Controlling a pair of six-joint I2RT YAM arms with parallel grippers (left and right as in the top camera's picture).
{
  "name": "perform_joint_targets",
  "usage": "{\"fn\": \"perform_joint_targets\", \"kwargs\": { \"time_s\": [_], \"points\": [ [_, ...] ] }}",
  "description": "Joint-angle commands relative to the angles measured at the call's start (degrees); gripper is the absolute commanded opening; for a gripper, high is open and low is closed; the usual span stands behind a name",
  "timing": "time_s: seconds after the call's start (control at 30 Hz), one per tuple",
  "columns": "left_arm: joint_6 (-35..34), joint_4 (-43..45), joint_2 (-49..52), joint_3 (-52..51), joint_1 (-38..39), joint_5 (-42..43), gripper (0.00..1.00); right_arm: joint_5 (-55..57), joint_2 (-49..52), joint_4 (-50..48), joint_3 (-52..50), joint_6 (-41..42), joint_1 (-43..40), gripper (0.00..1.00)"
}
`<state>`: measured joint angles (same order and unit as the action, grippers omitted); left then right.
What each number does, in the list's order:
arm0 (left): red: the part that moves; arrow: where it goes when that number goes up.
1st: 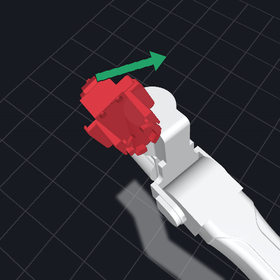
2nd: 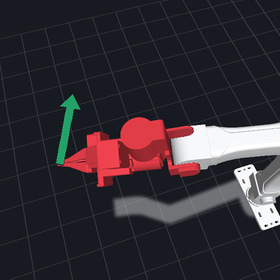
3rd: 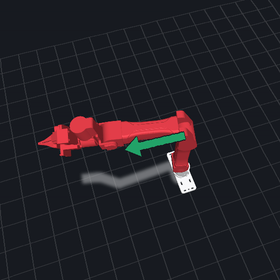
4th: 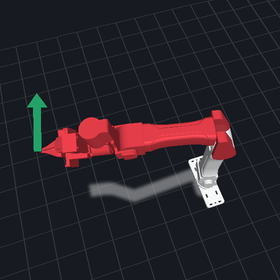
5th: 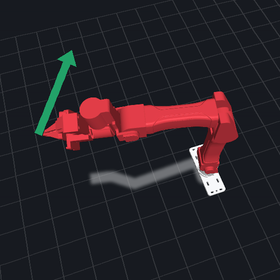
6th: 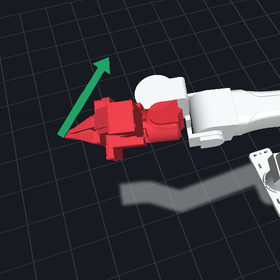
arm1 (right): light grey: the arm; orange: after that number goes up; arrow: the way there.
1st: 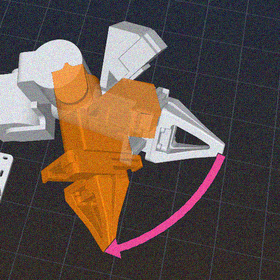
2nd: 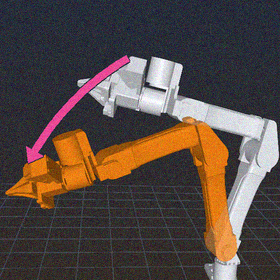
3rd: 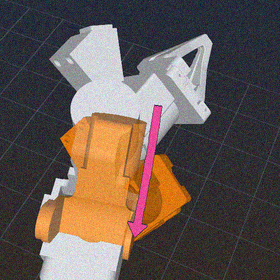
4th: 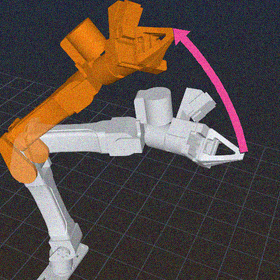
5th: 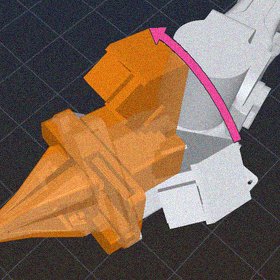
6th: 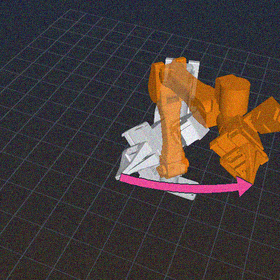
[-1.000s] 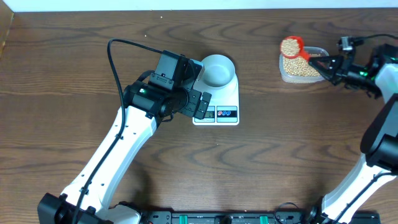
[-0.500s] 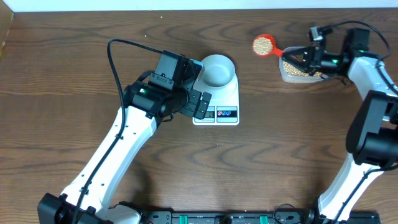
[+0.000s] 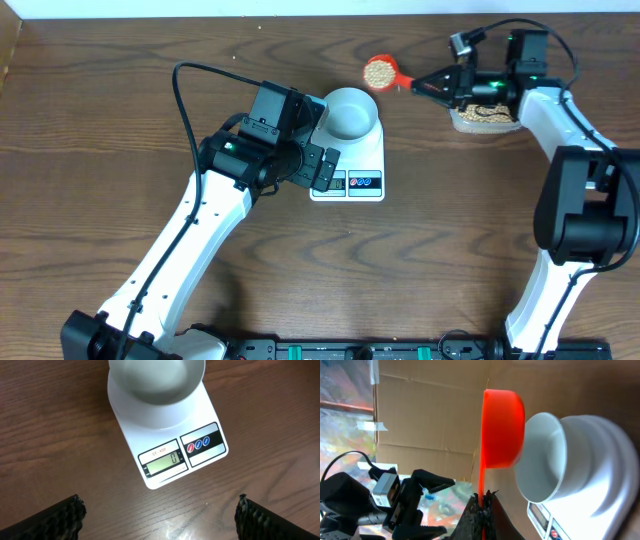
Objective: Scoop item into bowl and weigh 50g on scale
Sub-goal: 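Carry the filled scoop with the right gripper over the grey bowl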
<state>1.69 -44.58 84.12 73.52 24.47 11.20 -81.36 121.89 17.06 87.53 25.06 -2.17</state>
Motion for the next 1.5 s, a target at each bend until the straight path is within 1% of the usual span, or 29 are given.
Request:
{"fn": "perform_joint_targets", "kwargs": {
  "time_s": [0.0, 0.3, 0.6, 0.93, 1.23, 1.47],
  "points": [
    [-0.04, 0.02, -0.22, -0.55, -0.24, -0.76, 0.98, -1.05, 0.37, -0.15, 0.13, 1.7, 1.64, 0.01],
    [-0.04, 0.02, -0.22, -0.55, -0.24, -0.76, 0.98, 3.26, 0.37, 1.49, 0.13, 0.96, 4.02, 0.02],
    [-0.04, 0.02, -0.22, -0.55, -0.24, -0.76, 0.98, 7.08, -0.09, 7.13, 0.13, -4.02, 6.01, 0.02],
    [-0.04, 0.02, -0.22, -0.55, -0.24, -0.76, 0.98, 19.39, -6.38, 15.52, 0.13, -11.13, 6.73, 0.01],
    [-0.04, 0.02, -0.22, -0.55, -0.24, -0.76, 0.98, 22.08, -7.67, 16.85, 0.13, -13.51, 8.17, 0.01],
    [-0.04, 0.02, -0.22, -0.55, -0.24, -0.76, 0.98, 28.85, -7.76, 17.68, 0.2, -14.45, 11.13, 0.01]
  ]
}}
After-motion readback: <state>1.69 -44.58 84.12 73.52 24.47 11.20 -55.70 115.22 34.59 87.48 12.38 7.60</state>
